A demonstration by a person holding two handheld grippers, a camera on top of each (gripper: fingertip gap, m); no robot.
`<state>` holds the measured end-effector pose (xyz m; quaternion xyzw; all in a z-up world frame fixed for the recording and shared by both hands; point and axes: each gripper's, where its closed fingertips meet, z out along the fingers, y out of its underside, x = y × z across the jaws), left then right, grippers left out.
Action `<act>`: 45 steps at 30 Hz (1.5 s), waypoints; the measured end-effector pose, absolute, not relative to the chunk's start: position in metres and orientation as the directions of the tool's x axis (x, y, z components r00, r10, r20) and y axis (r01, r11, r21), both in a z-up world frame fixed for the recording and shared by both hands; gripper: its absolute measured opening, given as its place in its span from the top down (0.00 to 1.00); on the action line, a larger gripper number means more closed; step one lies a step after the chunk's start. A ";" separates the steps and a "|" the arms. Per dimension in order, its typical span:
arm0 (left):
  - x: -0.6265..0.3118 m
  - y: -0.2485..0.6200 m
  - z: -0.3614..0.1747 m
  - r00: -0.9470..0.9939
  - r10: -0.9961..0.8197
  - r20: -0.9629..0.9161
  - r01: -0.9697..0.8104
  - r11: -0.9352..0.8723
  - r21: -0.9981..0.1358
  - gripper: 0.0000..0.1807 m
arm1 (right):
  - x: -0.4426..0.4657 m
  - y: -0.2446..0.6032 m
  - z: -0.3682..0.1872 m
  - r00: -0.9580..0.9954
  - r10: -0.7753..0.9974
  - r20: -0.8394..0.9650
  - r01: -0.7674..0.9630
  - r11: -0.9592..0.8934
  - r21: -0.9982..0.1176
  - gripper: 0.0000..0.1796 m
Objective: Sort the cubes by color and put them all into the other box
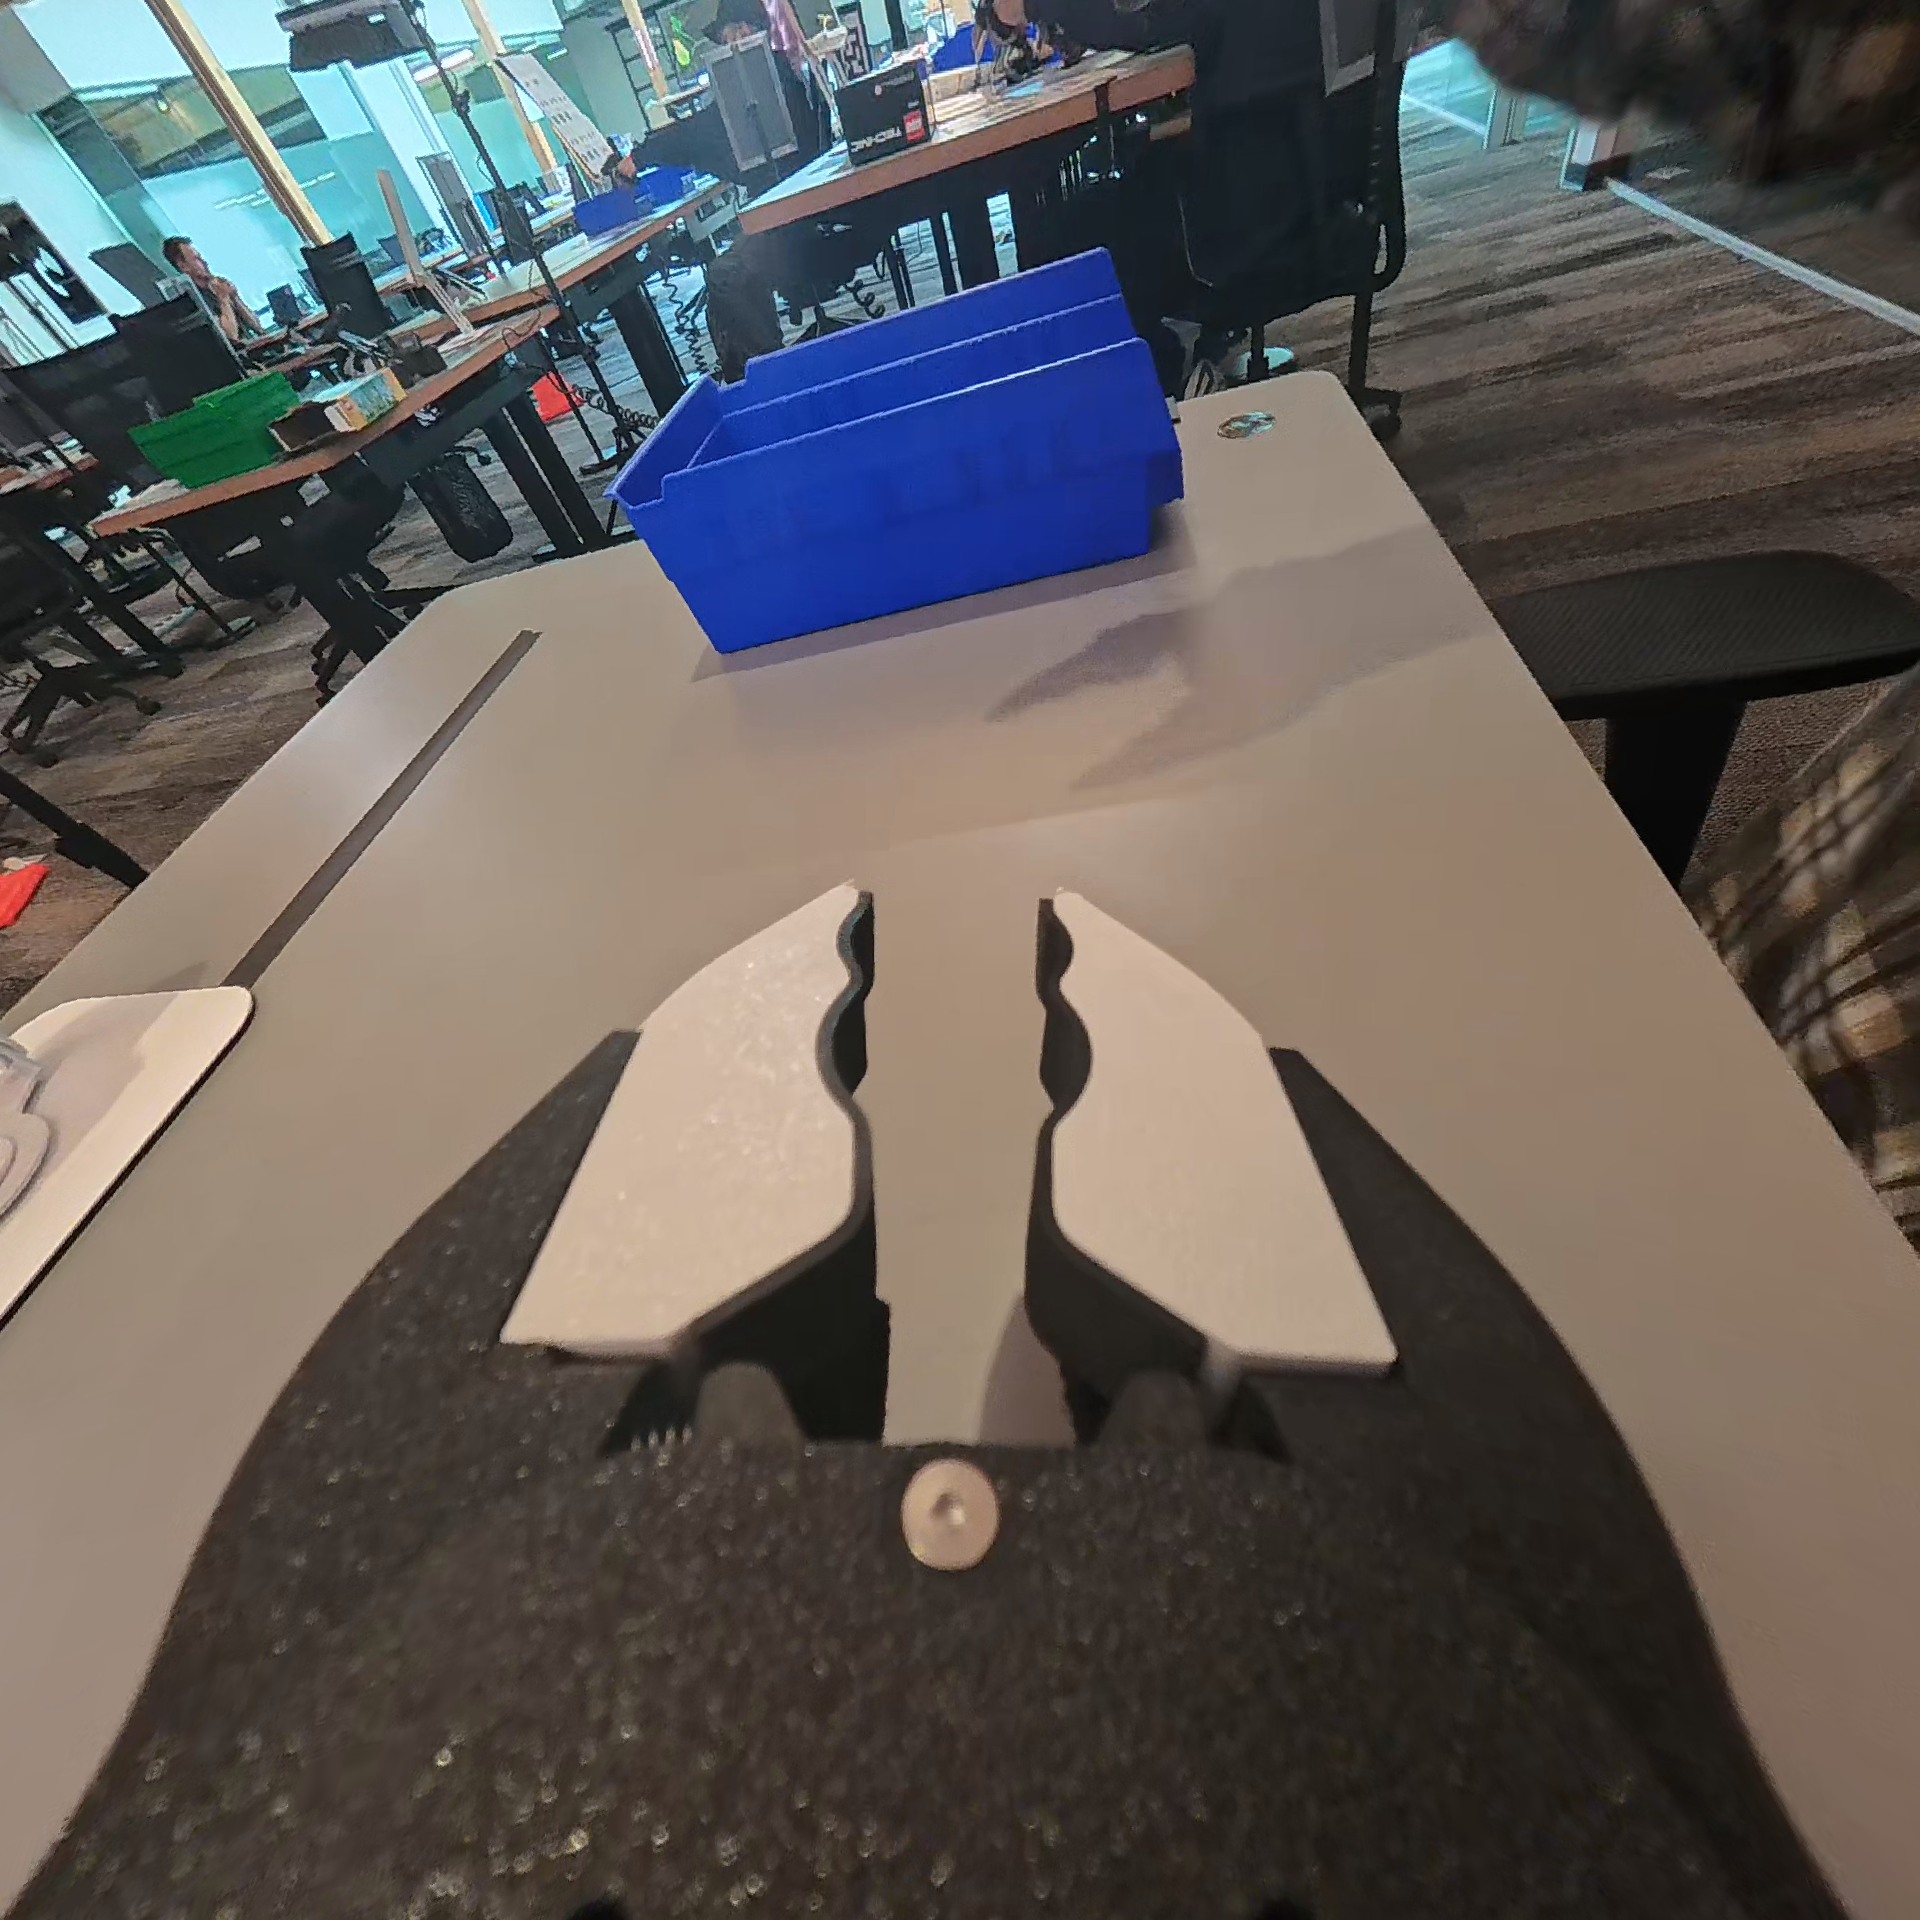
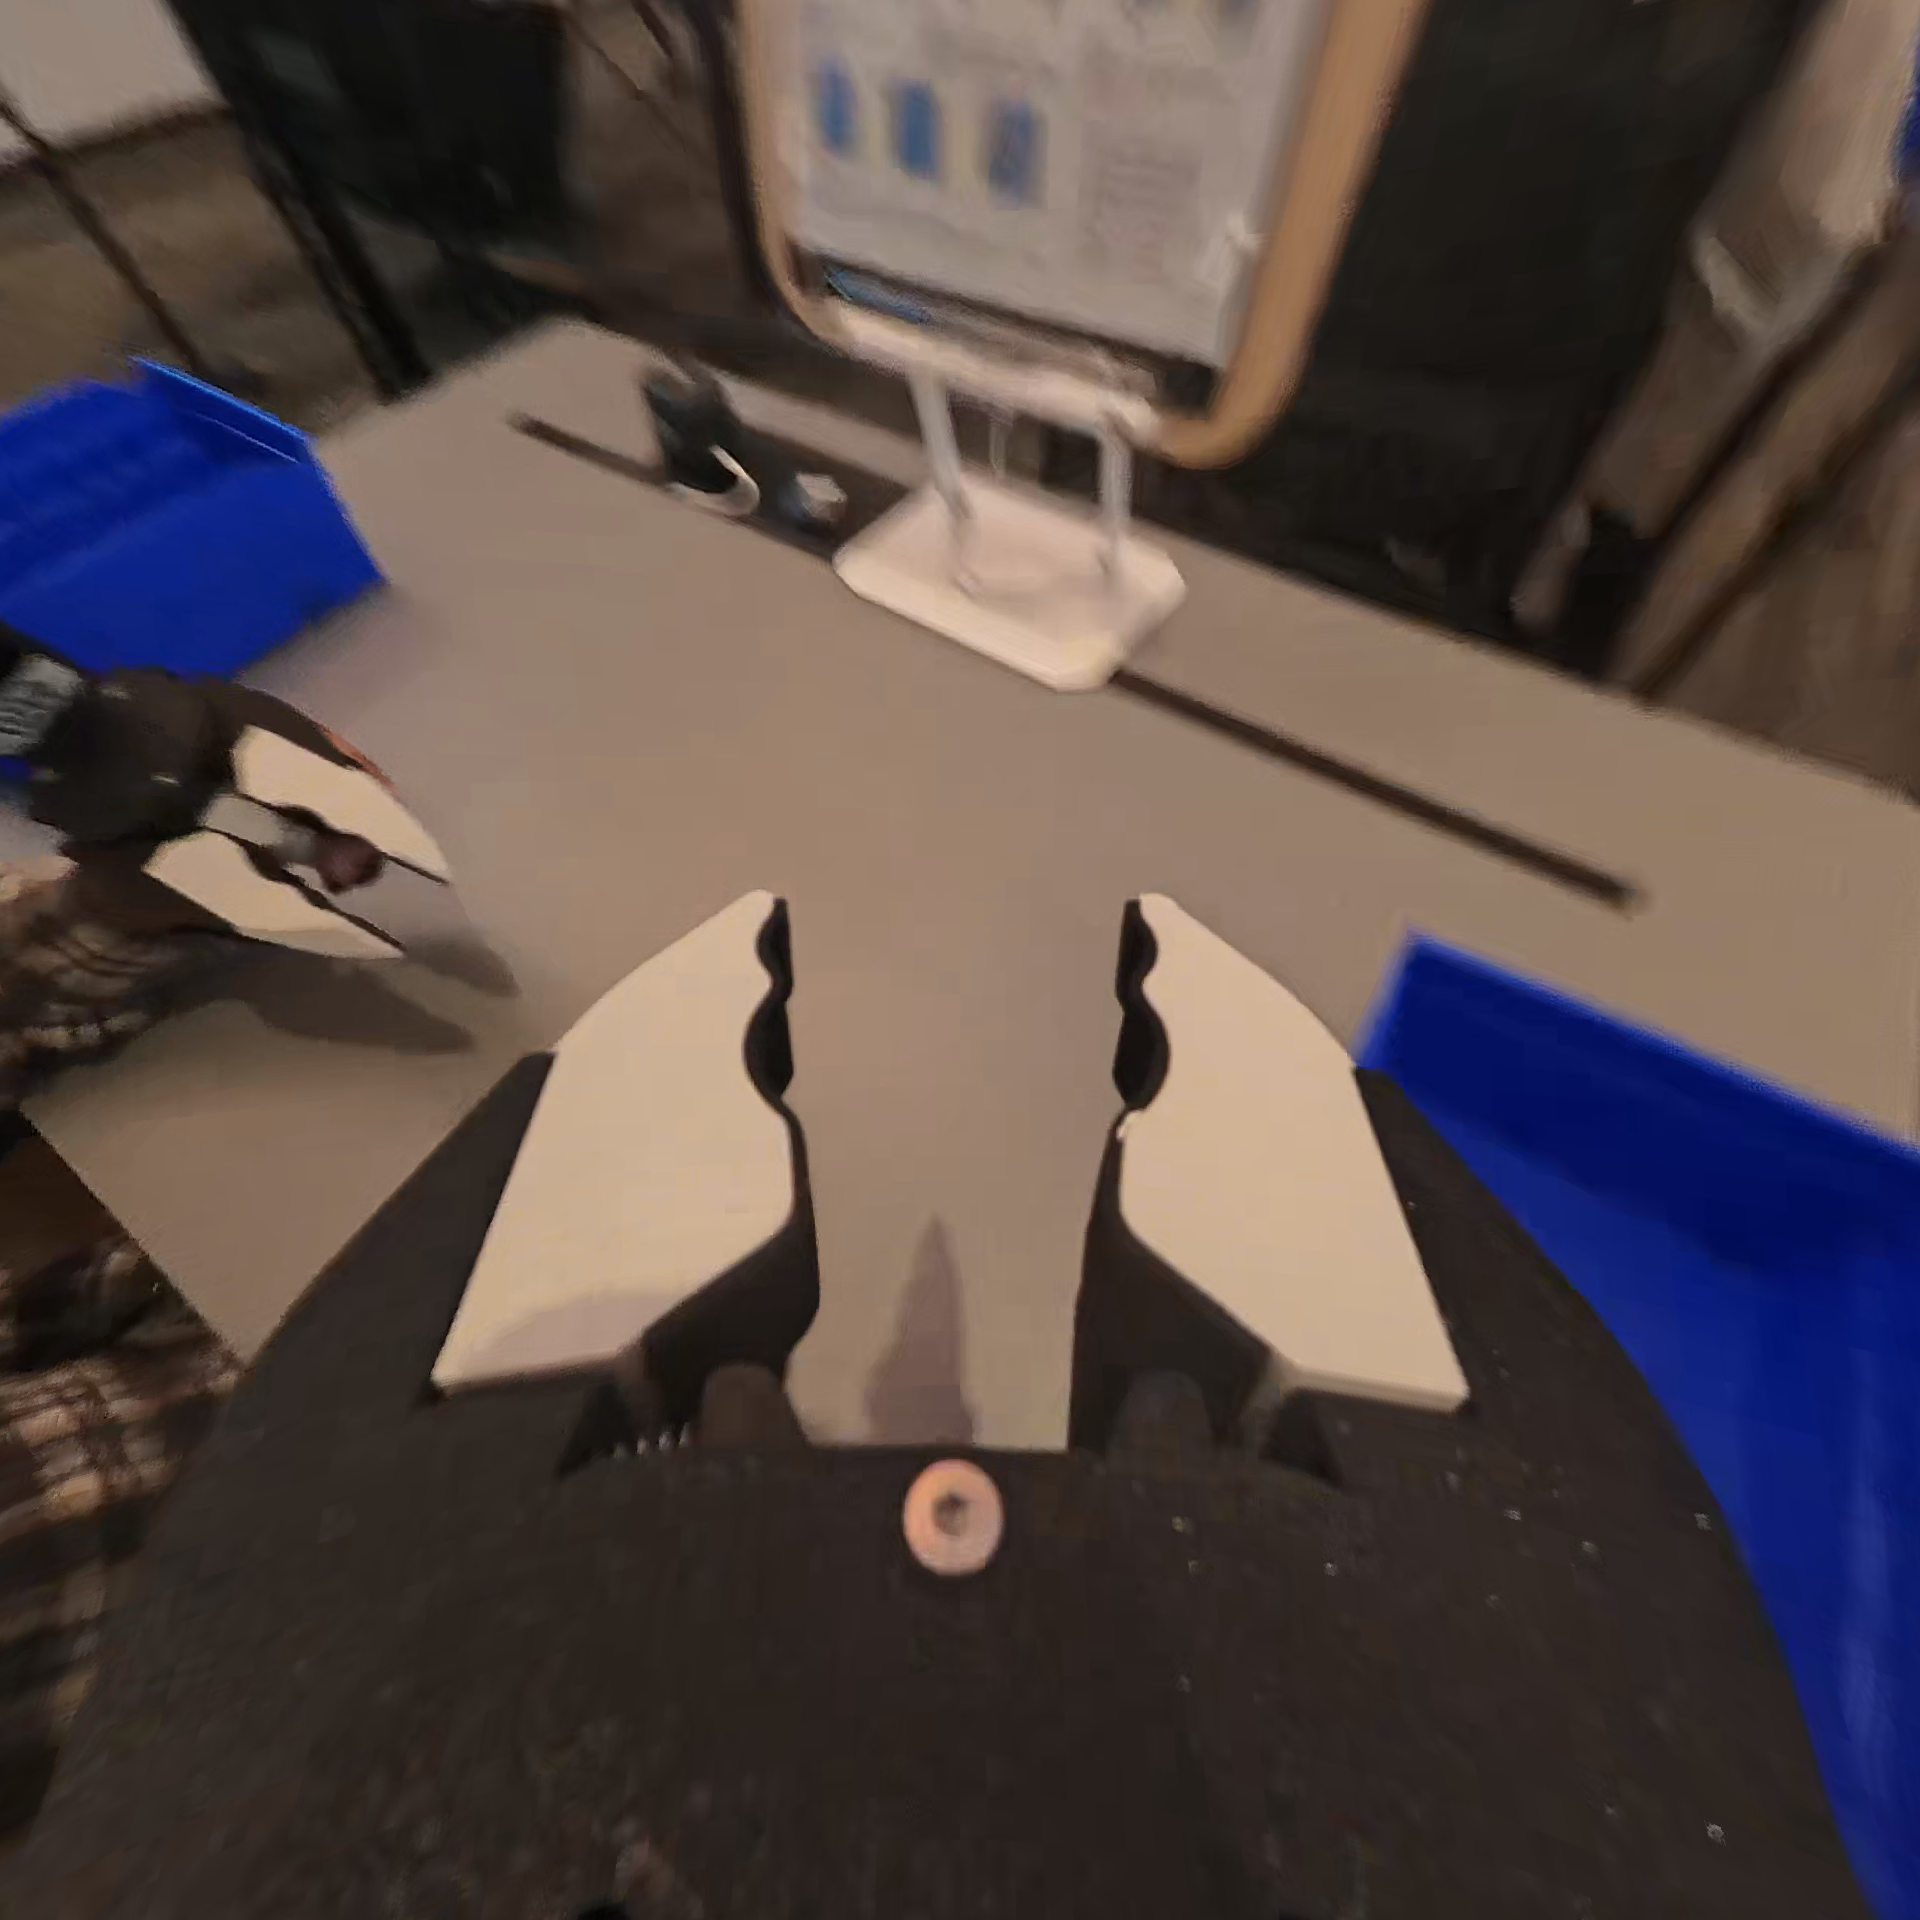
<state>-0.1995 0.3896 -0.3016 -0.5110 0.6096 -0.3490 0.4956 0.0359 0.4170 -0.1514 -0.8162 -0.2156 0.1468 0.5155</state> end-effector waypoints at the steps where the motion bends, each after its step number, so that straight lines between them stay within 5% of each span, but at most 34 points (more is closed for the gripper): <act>1: -0.200 0.391 -0.301 0.017 -0.969 -0.245 -0.276 0.231 -0.933 0.84 | 0.010 0.421 -0.156 0.831 0.556 -0.009 0.191 -0.302 -0.934 0.65; 10: -0.205 0.399 -0.299 0.050 -0.971 -0.234 -0.265 0.213 -0.941 0.83 | -0.127 0.487 -0.253 0.642 0.755 -0.133 -0.081 -0.106 -0.991 0.60; 20: -0.227 0.412 -0.268 0.146 -0.962 -0.232 -0.207 0.200 -0.958 0.81 | -0.139 0.488 -0.292 0.656 0.753 0.049 0.078 -0.004 -0.997 0.61; 25: -0.304 0.415 -0.212 0.308 -0.920 -0.243 -0.206 0.185 -0.961 0.81 | -0.147 0.487 -0.288 0.644 0.765 0.028 0.051 -0.006 -0.999 0.61; 31: -0.487 0.424 -0.171 0.534 -0.751 -0.388 -0.520 0.071 -0.852 0.75 | -0.161 0.483 -0.296 0.622 0.779 0.077 0.116 0.006 -0.993 0.60; 38: -0.635 0.413 -0.258 0.540 -0.812 -0.220 -0.704 -0.293 -0.646 0.71 | -0.177 0.484 -0.296 0.624 0.779 0.055 0.099 -0.010 -0.995 0.60; 45: -0.661 0.402 -0.345 0.544 -0.834 -0.090 -0.777 -0.460 -0.431 0.68 | -0.199 0.481 -0.294 0.616 0.785 0.065 0.113 -0.007 -0.994 0.61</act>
